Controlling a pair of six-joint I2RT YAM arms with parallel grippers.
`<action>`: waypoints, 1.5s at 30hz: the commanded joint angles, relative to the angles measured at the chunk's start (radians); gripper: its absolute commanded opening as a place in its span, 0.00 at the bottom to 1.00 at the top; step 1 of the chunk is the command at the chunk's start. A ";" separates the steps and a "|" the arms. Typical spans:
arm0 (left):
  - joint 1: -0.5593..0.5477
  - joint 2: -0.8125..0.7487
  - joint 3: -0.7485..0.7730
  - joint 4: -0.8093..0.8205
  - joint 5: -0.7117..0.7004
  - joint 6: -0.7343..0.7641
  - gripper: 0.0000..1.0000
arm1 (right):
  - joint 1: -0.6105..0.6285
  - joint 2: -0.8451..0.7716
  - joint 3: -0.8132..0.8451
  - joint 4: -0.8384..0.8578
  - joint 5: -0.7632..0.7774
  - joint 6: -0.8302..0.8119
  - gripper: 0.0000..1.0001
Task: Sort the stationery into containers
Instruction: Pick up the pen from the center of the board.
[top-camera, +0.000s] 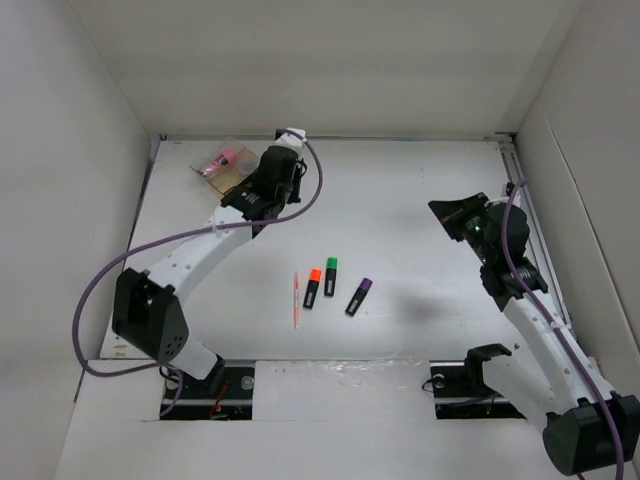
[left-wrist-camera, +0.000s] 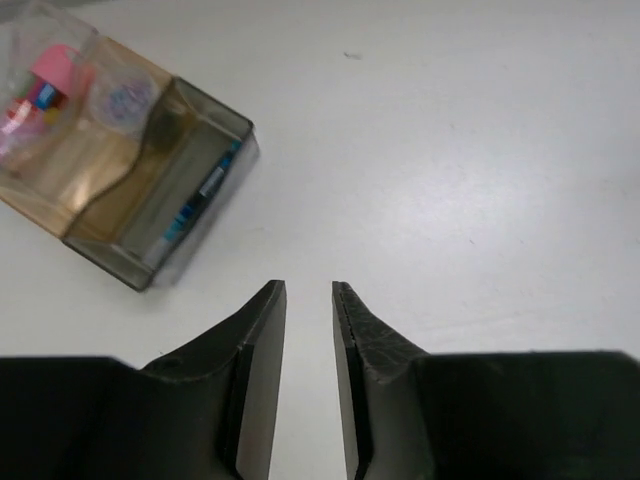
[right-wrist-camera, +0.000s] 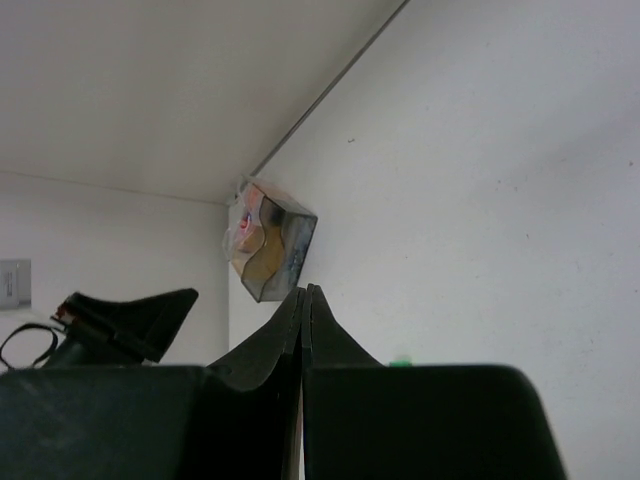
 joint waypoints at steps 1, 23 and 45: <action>-0.037 -0.124 -0.121 0.020 0.007 -0.134 0.22 | 0.011 0.000 0.028 0.052 -0.023 -0.017 0.00; 0.029 -0.978 -0.864 0.834 0.592 -0.687 0.26 | 0.170 0.063 0.074 0.032 0.147 -0.071 0.00; -0.011 -0.688 -0.887 0.252 0.212 -0.550 0.07 | 0.437 0.221 0.174 -0.023 0.435 -0.071 0.00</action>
